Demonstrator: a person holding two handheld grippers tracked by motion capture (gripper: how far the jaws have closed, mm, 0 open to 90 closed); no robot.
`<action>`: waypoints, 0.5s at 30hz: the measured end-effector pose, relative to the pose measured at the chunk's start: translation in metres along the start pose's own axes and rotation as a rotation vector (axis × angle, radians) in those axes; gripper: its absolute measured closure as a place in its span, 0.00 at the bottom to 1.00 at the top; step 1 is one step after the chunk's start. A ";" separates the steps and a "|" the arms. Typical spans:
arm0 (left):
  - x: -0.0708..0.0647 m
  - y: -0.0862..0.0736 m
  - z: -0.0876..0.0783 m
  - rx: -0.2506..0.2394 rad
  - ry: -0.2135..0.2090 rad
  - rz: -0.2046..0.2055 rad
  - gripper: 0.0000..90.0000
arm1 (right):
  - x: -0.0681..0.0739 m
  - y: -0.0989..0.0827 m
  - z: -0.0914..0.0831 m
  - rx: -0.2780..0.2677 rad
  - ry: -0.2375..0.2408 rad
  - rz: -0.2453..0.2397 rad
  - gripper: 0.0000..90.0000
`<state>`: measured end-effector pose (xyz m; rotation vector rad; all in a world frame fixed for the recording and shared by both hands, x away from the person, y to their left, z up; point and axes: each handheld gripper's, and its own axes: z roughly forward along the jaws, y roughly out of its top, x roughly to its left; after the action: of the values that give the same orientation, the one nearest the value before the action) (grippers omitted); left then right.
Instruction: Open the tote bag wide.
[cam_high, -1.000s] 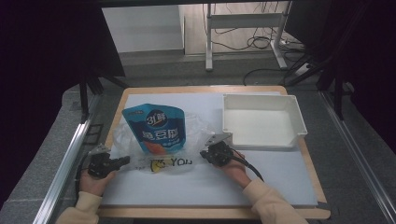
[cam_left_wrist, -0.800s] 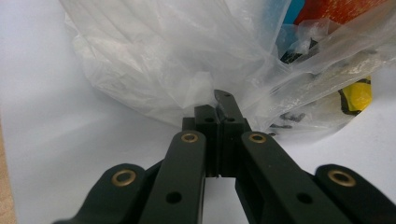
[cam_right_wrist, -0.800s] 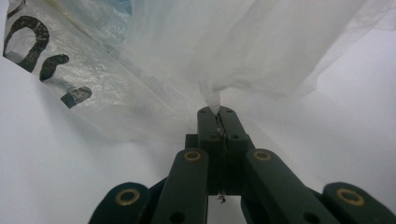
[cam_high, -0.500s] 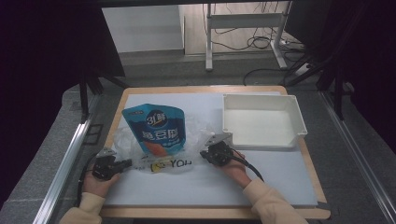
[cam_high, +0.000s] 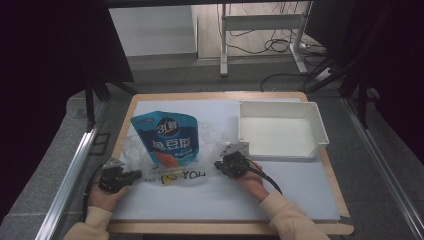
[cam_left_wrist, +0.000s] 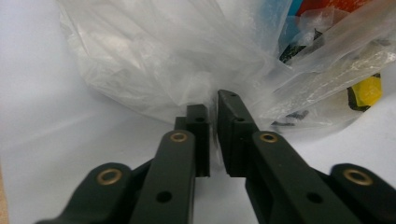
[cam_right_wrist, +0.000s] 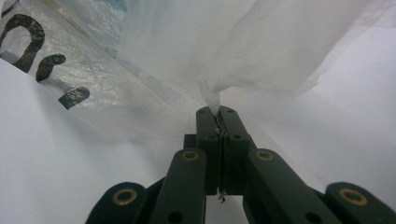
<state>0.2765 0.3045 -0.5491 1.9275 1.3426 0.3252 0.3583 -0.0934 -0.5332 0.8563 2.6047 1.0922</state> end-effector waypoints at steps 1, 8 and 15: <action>0.000 0.000 0.000 0.000 0.000 0.000 0.88 | 0.000 0.000 0.000 0.000 0.000 0.000 0.96; -0.002 -0.001 -0.006 -0.040 0.009 -0.002 0.70 | 0.001 0.000 0.000 0.000 0.003 0.001 0.94; -0.001 -0.004 -0.014 -0.080 0.021 -0.037 0.50 | 0.000 0.000 0.001 -0.015 0.013 -0.032 0.88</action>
<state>0.2650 0.3099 -0.5425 1.8360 1.3567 0.3766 0.3590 -0.0927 -0.5336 0.8035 2.6077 1.1114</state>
